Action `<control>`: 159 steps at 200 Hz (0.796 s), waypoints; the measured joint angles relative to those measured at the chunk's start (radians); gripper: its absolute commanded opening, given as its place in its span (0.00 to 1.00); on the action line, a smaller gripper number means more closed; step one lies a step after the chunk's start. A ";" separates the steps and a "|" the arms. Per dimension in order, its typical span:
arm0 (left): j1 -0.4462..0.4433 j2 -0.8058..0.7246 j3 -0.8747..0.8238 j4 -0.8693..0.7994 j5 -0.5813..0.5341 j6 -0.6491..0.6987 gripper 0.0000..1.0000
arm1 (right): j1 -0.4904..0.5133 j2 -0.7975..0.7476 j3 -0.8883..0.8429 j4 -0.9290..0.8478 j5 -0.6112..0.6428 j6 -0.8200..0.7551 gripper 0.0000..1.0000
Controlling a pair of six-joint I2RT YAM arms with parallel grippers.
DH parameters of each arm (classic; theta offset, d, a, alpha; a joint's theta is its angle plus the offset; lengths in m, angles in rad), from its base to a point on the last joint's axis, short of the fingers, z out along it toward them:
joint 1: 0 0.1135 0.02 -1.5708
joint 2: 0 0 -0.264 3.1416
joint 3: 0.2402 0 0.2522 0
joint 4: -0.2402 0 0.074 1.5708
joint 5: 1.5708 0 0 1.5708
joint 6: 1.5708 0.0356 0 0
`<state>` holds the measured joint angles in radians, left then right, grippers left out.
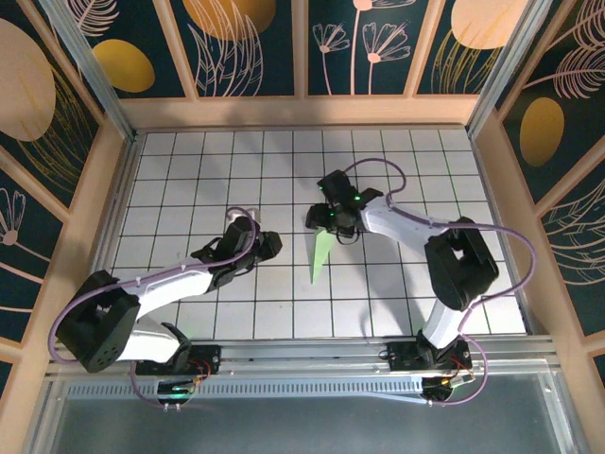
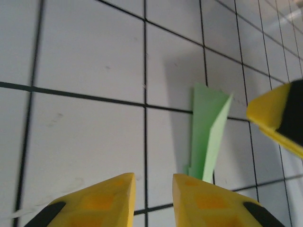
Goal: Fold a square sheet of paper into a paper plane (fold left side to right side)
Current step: Turn over the paper plane at the center of the table.
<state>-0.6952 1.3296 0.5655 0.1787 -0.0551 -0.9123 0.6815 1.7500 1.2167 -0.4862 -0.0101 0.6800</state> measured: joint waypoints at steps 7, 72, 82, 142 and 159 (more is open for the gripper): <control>0.001 -0.018 -0.007 -0.002 -0.030 -0.005 0.28 | 0.019 0.026 0.024 -0.028 0.025 0.012 0.69; 0.004 -0.121 -0.056 -0.018 -0.173 -0.014 0.30 | 0.101 0.211 0.156 -0.197 0.153 0.062 0.55; 0.004 -0.121 -0.058 -0.026 -0.177 -0.014 0.29 | 0.104 0.217 0.159 -0.207 0.165 0.065 0.52; 0.004 -0.120 -0.059 -0.027 -0.183 -0.013 0.30 | 0.106 0.216 0.159 -0.232 0.193 0.082 0.26; 0.004 -0.120 -0.059 -0.027 -0.188 -0.013 0.30 | 0.106 0.216 0.159 -0.235 0.196 0.079 0.18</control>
<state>-0.6914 1.2098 0.5068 0.1513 -0.2432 -0.9253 0.7872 1.9663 1.3758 -0.7216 0.1864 0.7589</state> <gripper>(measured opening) 0.296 0.229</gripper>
